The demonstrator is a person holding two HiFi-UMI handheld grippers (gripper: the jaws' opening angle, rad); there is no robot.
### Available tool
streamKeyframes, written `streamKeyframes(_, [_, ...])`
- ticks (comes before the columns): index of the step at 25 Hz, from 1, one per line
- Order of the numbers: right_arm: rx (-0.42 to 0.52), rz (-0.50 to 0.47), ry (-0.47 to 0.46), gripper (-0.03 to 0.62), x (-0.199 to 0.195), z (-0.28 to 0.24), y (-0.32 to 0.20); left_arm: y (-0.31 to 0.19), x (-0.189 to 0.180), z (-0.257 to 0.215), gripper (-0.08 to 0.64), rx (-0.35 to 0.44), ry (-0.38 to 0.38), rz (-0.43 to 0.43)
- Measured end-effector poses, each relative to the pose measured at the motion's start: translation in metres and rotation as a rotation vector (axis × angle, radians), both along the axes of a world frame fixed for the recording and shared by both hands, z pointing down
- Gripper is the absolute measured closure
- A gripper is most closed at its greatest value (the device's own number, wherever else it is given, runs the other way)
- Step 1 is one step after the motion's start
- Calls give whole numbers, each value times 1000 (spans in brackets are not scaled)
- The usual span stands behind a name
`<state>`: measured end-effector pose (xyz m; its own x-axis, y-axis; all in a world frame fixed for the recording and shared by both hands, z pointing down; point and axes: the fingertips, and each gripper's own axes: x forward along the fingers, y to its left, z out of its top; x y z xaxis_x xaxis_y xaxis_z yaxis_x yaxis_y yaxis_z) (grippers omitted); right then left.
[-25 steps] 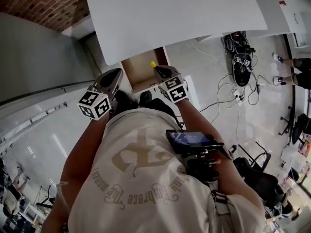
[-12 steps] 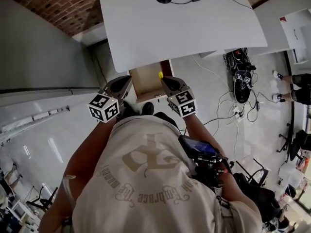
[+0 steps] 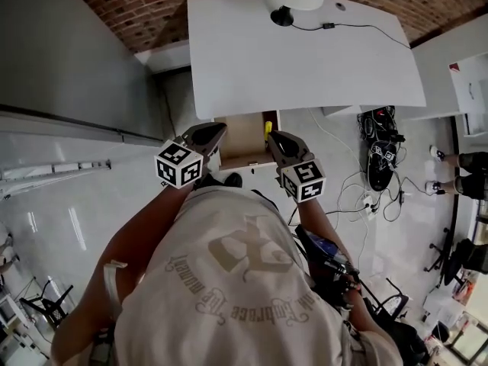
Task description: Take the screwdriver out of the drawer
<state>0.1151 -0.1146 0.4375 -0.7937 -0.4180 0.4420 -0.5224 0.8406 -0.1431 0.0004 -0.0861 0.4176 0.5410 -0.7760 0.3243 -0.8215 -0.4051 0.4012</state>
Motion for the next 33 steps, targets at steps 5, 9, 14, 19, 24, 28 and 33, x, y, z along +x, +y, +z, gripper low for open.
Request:
streamKeyframes(5, [30,1,-47,572,0,-23,-3,-5,3,-8,548,25,-10,10])
streamKeyframes(9, [49,4,-82,572,-3,-36,-5,-7,6,-9,548,35,-13,26])
streamKeyframes(14, [64,10,-112,572,-2,-44,-9,-14,9,-15,548,47,-24,39])
streamKeyframes(19, [74,27,-131,572,4,-55,-12,-18,19,-21,548,54,-24,68])
streamKeyframes(24, [94,5,-135,572,-9,-57,-23,-21,12,-23,548,59,-33,67])
streamKeyframes(28, [111,-19,-131,572,-14,-59,-29,-21,12,-21,548,64,-36,47])
streamKeyframes(33, [119,-44,-134,572,-12,-65,-31,-20,21,-20,548,62,-32,34])
